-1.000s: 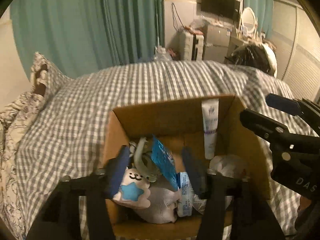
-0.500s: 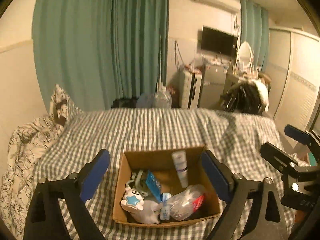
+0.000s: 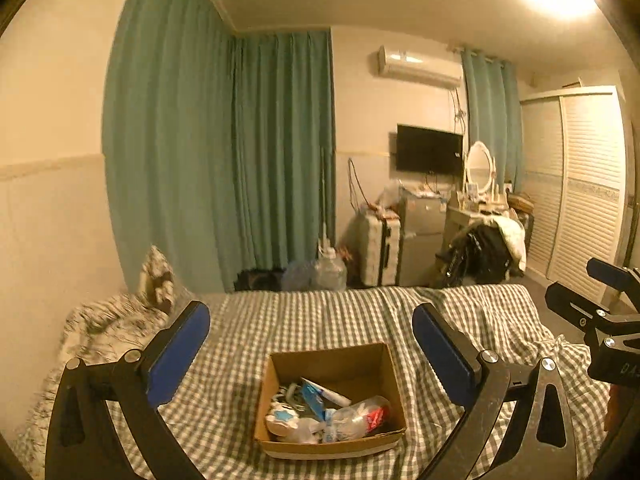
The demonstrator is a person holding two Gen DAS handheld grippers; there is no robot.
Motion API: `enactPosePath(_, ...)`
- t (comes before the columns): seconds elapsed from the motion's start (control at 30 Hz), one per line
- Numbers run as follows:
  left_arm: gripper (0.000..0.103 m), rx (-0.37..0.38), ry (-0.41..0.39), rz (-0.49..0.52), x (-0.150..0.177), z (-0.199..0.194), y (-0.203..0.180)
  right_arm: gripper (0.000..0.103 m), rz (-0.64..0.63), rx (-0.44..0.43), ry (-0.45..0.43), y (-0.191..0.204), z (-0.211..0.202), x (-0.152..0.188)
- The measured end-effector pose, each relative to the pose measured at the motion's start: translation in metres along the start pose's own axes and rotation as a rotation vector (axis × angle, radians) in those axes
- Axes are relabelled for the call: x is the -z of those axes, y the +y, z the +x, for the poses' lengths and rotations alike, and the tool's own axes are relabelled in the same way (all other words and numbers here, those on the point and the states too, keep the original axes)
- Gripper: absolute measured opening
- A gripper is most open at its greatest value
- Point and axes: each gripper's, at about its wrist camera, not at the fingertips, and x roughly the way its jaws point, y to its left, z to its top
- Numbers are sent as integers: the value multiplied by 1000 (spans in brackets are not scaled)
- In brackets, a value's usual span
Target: Organize objects
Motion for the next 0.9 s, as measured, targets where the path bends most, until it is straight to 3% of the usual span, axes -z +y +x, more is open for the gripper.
enactPosePath(0.23,103,-44,-60,-17,26,-36,2,103,66,-51,-38,11,-27,28)
enactPosePath(0.43,103,-94,-21,-79,70,-34,11,103,64,-15,-85,23,-27,75)
enactPosePath(0.7,103,-153,18,-23,145,-22,15,103,14,-23,29,35,11,139)
enactPosePath(0.9,103,-141,73,-31,171,-12,20,103,-37,-8,71,48,26,155)
